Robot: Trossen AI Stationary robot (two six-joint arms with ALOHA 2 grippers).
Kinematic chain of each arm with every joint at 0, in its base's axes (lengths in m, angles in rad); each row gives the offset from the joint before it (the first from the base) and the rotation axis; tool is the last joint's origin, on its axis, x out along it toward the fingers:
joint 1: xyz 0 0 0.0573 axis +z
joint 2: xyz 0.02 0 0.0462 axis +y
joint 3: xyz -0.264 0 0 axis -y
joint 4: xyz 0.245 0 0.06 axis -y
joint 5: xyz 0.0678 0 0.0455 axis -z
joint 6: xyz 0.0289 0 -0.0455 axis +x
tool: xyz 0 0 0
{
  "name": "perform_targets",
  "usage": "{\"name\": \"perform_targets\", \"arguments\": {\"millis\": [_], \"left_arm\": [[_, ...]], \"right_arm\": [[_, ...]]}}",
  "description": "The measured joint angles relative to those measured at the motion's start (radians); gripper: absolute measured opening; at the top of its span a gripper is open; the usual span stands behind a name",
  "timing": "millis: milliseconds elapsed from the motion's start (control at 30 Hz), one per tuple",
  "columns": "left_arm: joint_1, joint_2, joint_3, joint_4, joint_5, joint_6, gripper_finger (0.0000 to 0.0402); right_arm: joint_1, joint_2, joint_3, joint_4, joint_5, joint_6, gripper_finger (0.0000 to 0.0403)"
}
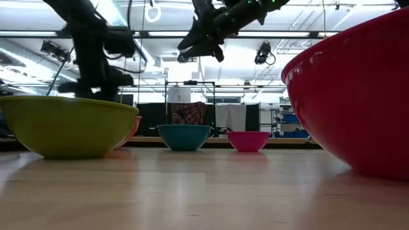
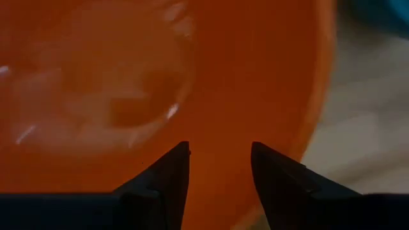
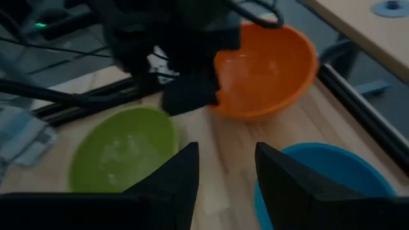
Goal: Nest bowls inside each other
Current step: Stack the orange bowl on top of the red bowl
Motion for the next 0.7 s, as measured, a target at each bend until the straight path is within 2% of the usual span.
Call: {"name": "perform_targets", "arguments": {"millis": [133,400,567,700], "left_arm": [[-0.026,0.051,0.000,0.129,0.136,0.060,0.0171],[-0.096,0.060,0.000,0.292,0.164,0.080,0.0171],[-0.106,0.056,0.000,0.349,0.263,0.089,0.0171],[-0.116,-0.026,-0.001,0.349,0.284,0.055,0.0171]], "right_arm": [[-0.006,0.000,0.000,-0.022,0.014,-0.005,0.0160],[-0.007,0.020,-0.001,-0.064,0.025,-0.009,0.0160],[0.017,0.118,-0.004,-0.075,-0.010,-0.003,0.0160],[0.043,0.152,-0.005,-0.070,-0.032,0.017,0.0160]]}}
